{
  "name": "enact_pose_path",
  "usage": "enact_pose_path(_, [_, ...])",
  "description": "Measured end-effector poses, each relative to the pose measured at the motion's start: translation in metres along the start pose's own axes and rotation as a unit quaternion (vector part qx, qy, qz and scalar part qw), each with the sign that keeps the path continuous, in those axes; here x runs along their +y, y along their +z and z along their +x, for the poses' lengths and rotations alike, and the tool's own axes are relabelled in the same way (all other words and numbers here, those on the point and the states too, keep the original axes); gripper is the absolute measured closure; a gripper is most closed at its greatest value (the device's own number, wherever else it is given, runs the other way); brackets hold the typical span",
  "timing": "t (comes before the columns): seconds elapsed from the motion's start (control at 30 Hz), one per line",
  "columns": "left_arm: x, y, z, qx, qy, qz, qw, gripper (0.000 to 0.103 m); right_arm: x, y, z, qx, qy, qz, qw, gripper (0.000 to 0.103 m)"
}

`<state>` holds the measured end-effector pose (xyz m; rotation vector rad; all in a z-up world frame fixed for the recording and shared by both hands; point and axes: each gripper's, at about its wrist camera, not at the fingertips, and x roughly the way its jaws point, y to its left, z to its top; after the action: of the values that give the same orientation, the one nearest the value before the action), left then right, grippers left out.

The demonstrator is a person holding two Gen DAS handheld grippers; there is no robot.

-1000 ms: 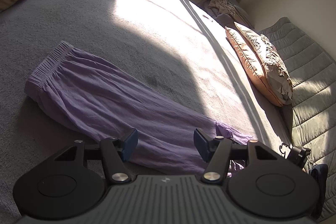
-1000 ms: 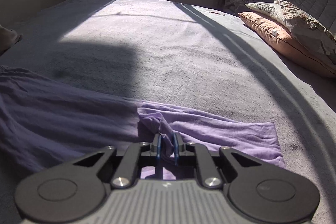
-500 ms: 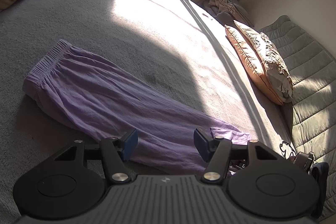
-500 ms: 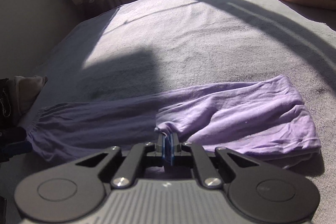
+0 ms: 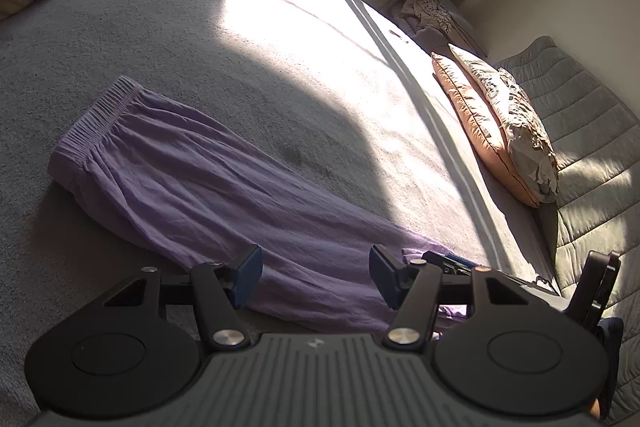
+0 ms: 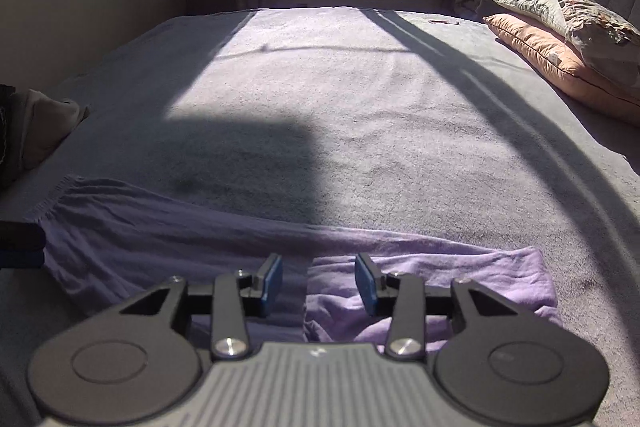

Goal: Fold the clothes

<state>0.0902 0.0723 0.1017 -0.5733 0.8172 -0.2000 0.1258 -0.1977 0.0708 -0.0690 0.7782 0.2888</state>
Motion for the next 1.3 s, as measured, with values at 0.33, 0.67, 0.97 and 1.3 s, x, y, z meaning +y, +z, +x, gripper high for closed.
enact_pose_path(0.33, [0.005, 0.004, -0.003, -0.004, 0.001, -0.011, 0.9999, 0.041, 0.002, 0.006, 0.037, 0.02, -0.028, 0.009, 0.999, 0.1])
enact_pose_path(0.67, [0.005, 0.004, -0.004, -0.004, 0.0, -0.012, 0.9999, 0.041, -0.033, 0.002, 0.036, -0.008, 0.009, 0.128, 0.992, 0.056])
enact_pose_path(0.97, [0.003, 0.002, -0.003, -0.002, 0.002, -0.012, 0.9999, 0.041, 0.017, -0.042, -0.022, -0.071, -0.021, -0.116, 0.99, 0.074])
enact_pose_path(1.3, [0.004, 0.002, -0.002, 0.0, 0.003, -0.014, 0.9999, 0.041, 0.003, -0.048, 0.013, -0.023, -0.043, -0.07, 0.996, 0.099])
